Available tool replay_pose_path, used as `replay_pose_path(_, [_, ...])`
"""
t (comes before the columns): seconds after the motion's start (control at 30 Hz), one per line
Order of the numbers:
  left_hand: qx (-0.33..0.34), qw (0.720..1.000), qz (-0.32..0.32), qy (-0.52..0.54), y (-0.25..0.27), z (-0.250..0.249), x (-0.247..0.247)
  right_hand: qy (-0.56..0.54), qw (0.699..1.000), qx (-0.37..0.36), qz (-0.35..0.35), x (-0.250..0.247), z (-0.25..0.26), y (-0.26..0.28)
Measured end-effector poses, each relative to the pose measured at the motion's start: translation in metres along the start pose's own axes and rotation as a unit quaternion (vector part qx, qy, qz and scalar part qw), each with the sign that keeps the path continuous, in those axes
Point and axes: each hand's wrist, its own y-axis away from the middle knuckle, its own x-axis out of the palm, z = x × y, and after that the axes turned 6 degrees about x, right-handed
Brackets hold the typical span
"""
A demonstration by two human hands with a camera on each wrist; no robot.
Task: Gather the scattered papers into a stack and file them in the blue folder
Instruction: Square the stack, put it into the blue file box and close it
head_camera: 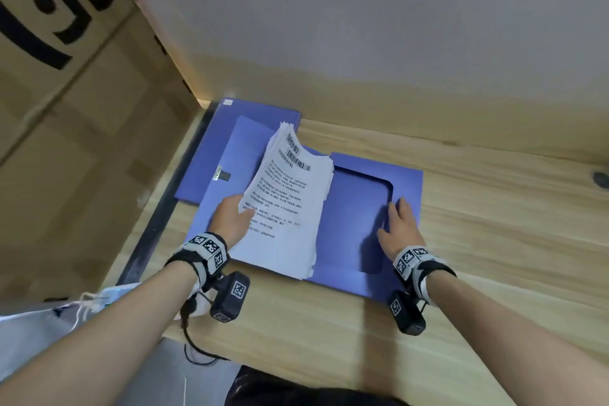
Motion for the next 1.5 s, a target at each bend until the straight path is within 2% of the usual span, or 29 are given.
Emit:
replay_pose_path(0.1, [0.016, 0.994, -0.028, -0.101, -0.007, 0.007, -0.005, 0.027, 1.000, -0.003, 0.004, -0.001, 0.001, 0.000])
replay_pose_path(0.27, [0.020, 0.989, -0.067, -0.134, -0.010, 0.003, 0.002, 0.021, 1.000, 0.005, 0.016, -0.006, 0.002, 0.000])
replay_pose_path(0.4, [0.022, 0.993, -0.033, -0.108, -0.006, -0.001, 0.022, 0.025, 1.000, 0.003, 0.018, -0.008, 0.000, 0.001])
replay_pose_path(0.63, [-0.016, 0.999, 0.027, -0.027, -0.007, -0.005, 0.074, -0.001, 1.000, -0.025, -0.007, 0.000, -0.010, 0.001])
replay_pose_path(0.87, [-0.055, 0.991, 0.115, 0.038, -0.015, -0.018, 0.129, 0.009, 0.995, -0.064, -0.073, 0.018, -0.022, -0.002])
replay_pose_path(0.93, [-0.072, 0.988, 0.122, 0.057, -0.019, -0.022, 0.142, 0.030, 0.992, -0.089, -0.089, 0.022, -0.027, -0.004])
replay_pose_path(1.1, [-0.117, 0.984, 0.111, 0.079, -0.026, -0.033, 0.151, 0.031, 0.987, -0.102, -0.118, 0.028, -0.032, -0.004])
replay_pose_path(1.23, [-0.109, 0.992, 0.007, 0.059, -0.031, -0.033, 0.150, -0.013, 0.989, -0.090, -0.117, 0.025, -0.029, 0.000])
replay_pose_path(1.3, [-0.109, 0.991, -0.004, 0.072, -0.030, -0.035, 0.154, -0.027, 0.990, -0.081, -0.114, 0.025, -0.030, 0.000])
replay_pose_path(1.5, [-0.115, 0.979, 0.116, 0.124, -0.017, -0.047, 0.188, -0.040, 0.991, -0.072, -0.102, 0.022, -0.031, 0.001])
